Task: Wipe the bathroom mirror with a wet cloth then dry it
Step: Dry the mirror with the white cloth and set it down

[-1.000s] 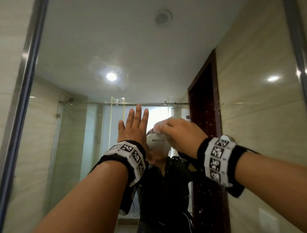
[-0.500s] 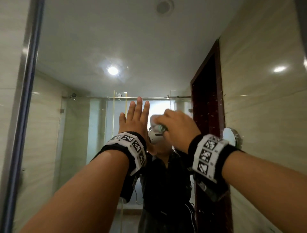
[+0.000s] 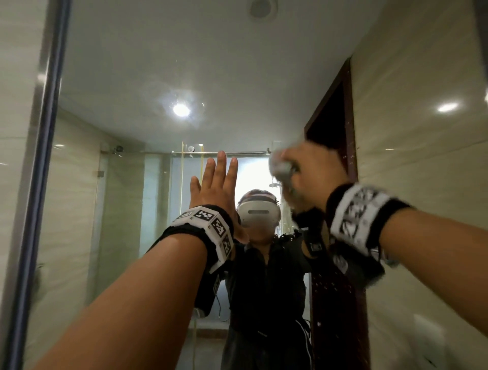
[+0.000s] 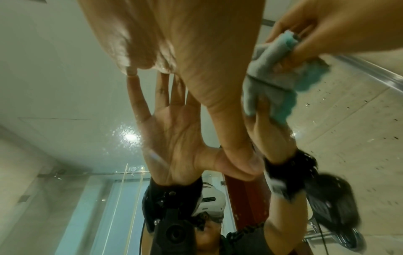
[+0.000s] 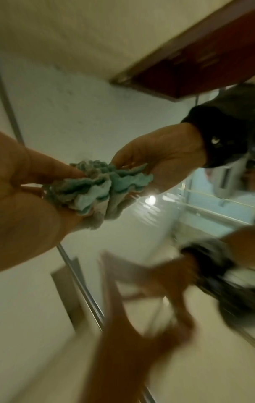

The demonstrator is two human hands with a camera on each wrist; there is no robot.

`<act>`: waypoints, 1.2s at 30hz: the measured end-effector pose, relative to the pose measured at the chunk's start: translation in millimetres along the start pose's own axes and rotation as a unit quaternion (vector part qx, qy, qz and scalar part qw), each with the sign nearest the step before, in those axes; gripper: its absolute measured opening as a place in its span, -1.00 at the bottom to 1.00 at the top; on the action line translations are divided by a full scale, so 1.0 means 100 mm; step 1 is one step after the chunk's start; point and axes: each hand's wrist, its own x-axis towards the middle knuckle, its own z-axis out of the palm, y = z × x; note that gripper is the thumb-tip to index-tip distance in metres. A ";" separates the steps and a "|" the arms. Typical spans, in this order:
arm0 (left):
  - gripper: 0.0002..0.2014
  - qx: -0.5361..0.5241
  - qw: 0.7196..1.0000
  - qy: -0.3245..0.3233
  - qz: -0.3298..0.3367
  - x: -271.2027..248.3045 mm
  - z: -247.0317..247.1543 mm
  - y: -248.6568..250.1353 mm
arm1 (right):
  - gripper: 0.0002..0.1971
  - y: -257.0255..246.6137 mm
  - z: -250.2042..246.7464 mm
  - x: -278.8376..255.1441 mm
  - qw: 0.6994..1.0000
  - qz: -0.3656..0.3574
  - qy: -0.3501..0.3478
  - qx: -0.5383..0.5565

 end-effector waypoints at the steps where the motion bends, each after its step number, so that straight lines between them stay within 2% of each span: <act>1: 0.61 -0.001 1.000 0.000 -0.001 0.00 -0.01 0.00 | -0.71 -0.07 0.05 -0.21 0.999 -0.034 -0.038 -0.003; 4: 0.62 -0.004 1.000 -0.004 -0.002 -0.01 -0.01 0.01 | -0.66 -0.11 0.12 -0.51 0.992 -0.091 -0.089 0.014; 7: 0.61 -0.012 1.000 -0.007 -0.001 0.00 -0.01 0.01 | -0.69 -0.06 0.00 -0.36 0.982 -0.126 -0.137 -0.018; 9: 0.62 -0.016 1.000 -0.011 -0.002 0.01 -0.01 0.01 | -0.73 0.06 -0.15 -0.10 0.993 -0.059 -0.099 -0.007; 11: 0.63 -0.015 1.000 -0.012 -0.004 0.02 0.00 0.01 | -0.66 0.30 -0.30 0.21 0.999 0.043 -0.018 0.010; 12: 0.62 -0.013 1.000 -0.011 -0.004 0.02 0.01 0.01 | -0.62 0.38 -0.35 0.31 0.997 0.070 0.008 -0.001; 14: 0.62 -0.011 1.000 -0.008 -0.004 0.02 0.01 0.01 | -0.59 0.43 -0.38 0.36 0.996 0.083 0.017 -0.028; 19: 0.62 -0.016 1.000 -0.008 -0.005 0.02 0.00 0.02 | -0.64 0.26 -0.18 -0.13 0.998 0.026 -0.024 -0.042; 21: 0.62 -0.016 1.000 -0.004 -0.004 0.01 -0.01 0.02 | -0.70 0.14 -0.08 -0.44 0.997 -0.017 -0.065 -0.028; 23: 0.61 -0.020 1.000 -0.004 -0.005 -0.01 -0.03 0.03 | -0.62 0.00 0.00 -0.72 0.991 -0.068 -0.114 -0.001; 25: 0.61 -0.023 1.000 -0.004 -0.007 -0.03 -0.05 0.04 | -0.56 -0.05 0.02 -0.81 0.984 -0.102 -0.147 -0.003; 27: 0.61 -0.023 1.000 -0.002 -0.005 -0.03 -0.05 0.03 | -0.63 -0.01 -0.05 -0.69 0.980 -0.092 -0.172 -0.027; 29: 0.62 -0.023 1.000 -0.001 -0.004 -0.02 -0.03 0.02 | -0.72 0.08 -0.13 -0.41 0.992 -0.026 -0.115 -0.035; 31: 0.61 -0.022 1.000 0.000 -0.002 -0.01 -0.02 0.02 | -0.70 0.21 -0.21 -0.12 0.997 0.068 -0.024 -0.015; 32: 0.61 -0.021 1.000 0.002 -0.001 0.00 -0.02 0.01 | -0.67 0.24 -0.24 -0.01 0.996 0.091 0.008 -0.013; 34: 0.60 -0.021 1.000 0.008 0.002 0.01 0.00 0.00 | -0.63 0.23 -0.21 0.04 0.994 0.110 0.019 -0.012; 36: 0.60 -0.018 1.000 0.014 0.005 0.01 0.01 0.00 | -0.62 0.15 -0.13 -0.11 0.996 0.090 0.005 -0.012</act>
